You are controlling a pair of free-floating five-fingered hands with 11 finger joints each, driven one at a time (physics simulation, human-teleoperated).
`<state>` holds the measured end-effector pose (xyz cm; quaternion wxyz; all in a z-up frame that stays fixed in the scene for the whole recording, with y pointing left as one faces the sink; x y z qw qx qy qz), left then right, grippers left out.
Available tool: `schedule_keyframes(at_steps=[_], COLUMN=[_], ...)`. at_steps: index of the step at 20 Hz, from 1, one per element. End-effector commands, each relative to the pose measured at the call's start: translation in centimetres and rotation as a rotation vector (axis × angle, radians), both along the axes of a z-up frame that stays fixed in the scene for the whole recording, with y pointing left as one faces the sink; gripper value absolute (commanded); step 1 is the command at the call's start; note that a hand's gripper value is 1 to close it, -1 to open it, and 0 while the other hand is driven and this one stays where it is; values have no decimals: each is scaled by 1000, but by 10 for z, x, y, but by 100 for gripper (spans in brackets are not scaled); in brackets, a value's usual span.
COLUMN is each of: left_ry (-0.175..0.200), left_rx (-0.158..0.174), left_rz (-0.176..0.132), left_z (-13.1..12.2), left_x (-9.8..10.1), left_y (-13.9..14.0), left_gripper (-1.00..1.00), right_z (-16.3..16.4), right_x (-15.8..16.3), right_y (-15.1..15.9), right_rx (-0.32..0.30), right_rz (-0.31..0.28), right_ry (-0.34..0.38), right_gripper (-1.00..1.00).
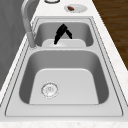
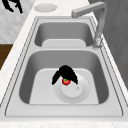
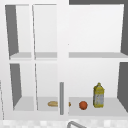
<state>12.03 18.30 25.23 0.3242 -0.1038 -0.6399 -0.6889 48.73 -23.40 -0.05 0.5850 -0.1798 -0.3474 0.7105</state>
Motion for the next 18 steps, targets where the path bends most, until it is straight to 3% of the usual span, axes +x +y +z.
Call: schedule_keyframes(at_steps=[1, 3, 5, 6, 8, 18], left_ry=[0, 0, 0, 0, 0, 0], left_rx=[0, 0, 0, 0, 0, 0], left_rz=[0, 0, 0, 0, 0, 0], left_z=[0, 0, 0, 0, 0, 0], left_x=[0, 0, 0, 0, 0, 0], left_y=[0, 0, 0, 0, 0, 0], left_gripper=[0, 0, 0, 0, 0, 0], right_z=[12, 12, 9, 11, 11, 10], right_x=[-4, -11, -17, -16, -14, -14], right_y=[-5, -10, -8, -10, -5, -4], right_rx=[93, 98, 83, 89, 77, 68], right_rz=[44, 50, -21, -24, 32, 31], right_ry=[0, 2, -3, -27, -18, -5], right_gripper=[-100, -100, -100, -100, -100, -100])
